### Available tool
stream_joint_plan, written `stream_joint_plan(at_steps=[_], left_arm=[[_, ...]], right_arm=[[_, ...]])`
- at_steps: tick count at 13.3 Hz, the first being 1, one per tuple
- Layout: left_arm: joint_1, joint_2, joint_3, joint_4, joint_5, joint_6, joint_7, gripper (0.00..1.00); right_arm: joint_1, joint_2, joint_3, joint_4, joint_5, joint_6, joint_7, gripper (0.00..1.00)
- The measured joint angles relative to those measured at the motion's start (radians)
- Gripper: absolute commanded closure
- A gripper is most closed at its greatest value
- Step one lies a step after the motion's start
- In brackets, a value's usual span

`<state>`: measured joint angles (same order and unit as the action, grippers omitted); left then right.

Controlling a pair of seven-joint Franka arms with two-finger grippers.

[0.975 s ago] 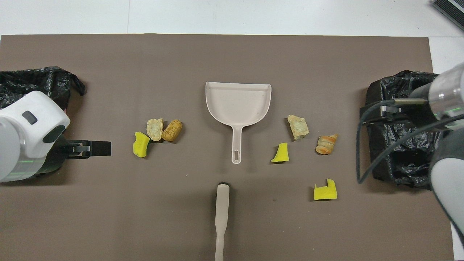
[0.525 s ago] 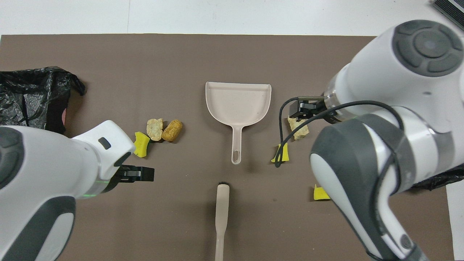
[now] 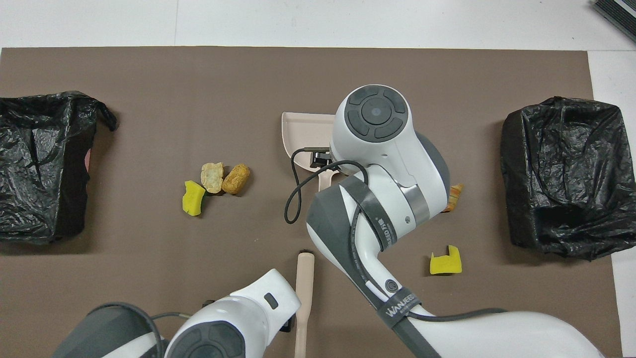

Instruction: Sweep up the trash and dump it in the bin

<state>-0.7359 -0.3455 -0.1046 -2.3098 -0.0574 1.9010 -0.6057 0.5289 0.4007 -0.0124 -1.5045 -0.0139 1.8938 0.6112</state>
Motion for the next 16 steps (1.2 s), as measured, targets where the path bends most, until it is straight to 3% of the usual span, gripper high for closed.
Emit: stream_joint_plan(at_steps=[5, 10, 13, 16], left_arm=[[-0.19, 0.023, -0.001, -0.165, -0.001, 0.235, -0.184, 0.0], [-0.24, 0.129, 0.0, -0.186, -0.001, 0.323, -0.287, 0.0], [-0.246, 0.155, 0.0, -0.186, -0.001, 0.33, -0.305, 0.0], [-0.256, 0.16, 0.0, -0.186, -0.001, 0.333, -0.317, 0.03]], right_arm=[[0.034, 0.06, 0.001, -0.039, 0.001, 0.098, 0.057, 0.0], [0.053, 0.074, 0.001, -0.148, 0.002, 0.221, 0.059, 0.03], [0.053, 0.07, 0.001, -0.164, 0.002, 0.227, 0.059, 0.37], [0.057, 0.063, 0.002, -0.164, 0.002, 0.229, 0.059, 0.6]])
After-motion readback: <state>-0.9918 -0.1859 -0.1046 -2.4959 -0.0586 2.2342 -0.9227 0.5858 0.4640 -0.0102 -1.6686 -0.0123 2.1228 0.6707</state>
